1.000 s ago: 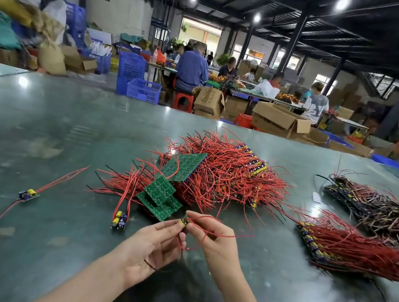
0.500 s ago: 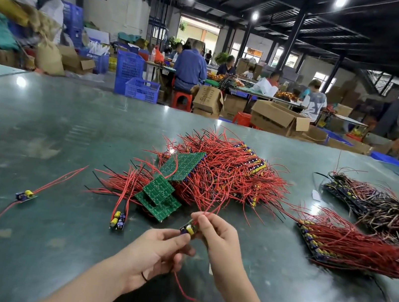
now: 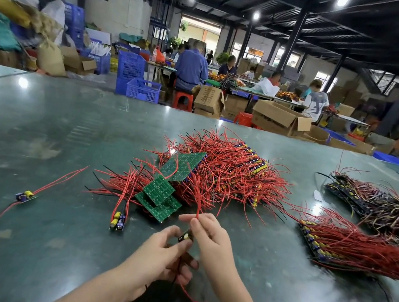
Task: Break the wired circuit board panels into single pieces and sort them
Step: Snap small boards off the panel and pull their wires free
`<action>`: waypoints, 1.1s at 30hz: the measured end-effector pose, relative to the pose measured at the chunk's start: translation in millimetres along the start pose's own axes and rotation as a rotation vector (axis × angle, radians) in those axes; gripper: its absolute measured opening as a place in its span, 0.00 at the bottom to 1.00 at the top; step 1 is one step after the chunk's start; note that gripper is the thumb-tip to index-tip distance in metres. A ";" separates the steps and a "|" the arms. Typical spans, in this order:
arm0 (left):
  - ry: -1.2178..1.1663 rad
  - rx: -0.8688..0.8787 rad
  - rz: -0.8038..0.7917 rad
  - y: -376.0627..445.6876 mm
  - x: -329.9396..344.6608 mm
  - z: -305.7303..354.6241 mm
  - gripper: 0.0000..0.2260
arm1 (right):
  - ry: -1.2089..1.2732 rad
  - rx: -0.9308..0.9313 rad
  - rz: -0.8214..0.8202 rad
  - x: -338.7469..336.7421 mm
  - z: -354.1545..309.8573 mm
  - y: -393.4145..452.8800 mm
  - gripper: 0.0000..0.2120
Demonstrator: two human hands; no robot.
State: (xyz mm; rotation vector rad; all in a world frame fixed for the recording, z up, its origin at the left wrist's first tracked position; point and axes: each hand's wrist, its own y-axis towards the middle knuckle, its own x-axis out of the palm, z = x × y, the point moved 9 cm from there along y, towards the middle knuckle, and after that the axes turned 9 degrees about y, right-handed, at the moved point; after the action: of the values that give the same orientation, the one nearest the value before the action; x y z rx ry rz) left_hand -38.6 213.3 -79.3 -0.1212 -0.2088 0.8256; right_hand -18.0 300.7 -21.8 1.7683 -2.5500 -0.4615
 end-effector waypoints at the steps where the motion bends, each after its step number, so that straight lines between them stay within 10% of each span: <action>1: -0.047 -0.011 -0.034 -1.1 3.3 1.1 0.08 | 0.142 0.065 -0.013 -0.1 4.4 -0.4 0.14; 6: -0.413 -0.133 -0.217 -11.9 22.6 -1.2 0.09 | 0.679 0.308 -0.189 13.5 16.9 -4.1 0.12; 13: -0.477 -0.133 -0.186 -4.2 21.7 -4.4 0.09 | 0.463 0.091 0.124 -14.6 12.0 1.3 0.12; 28: -0.296 -0.073 -0.360 -6.6 37.7 -12.1 0.11 | 0.767 0.267 0.351 -41.7 37.0 6.5 0.06; 33: -0.319 -0.027 -0.206 1.0 25.4 -8.0 0.13 | 0.488 0.198 0.209 -35.1 21.7 5.1 0.07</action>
State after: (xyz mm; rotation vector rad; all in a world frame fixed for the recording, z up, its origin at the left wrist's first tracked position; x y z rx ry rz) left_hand -20.8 232.6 -83.8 0.0083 -0.5244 0.6333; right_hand -13.5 339.6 -35.7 1.4103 -2.4378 0.2120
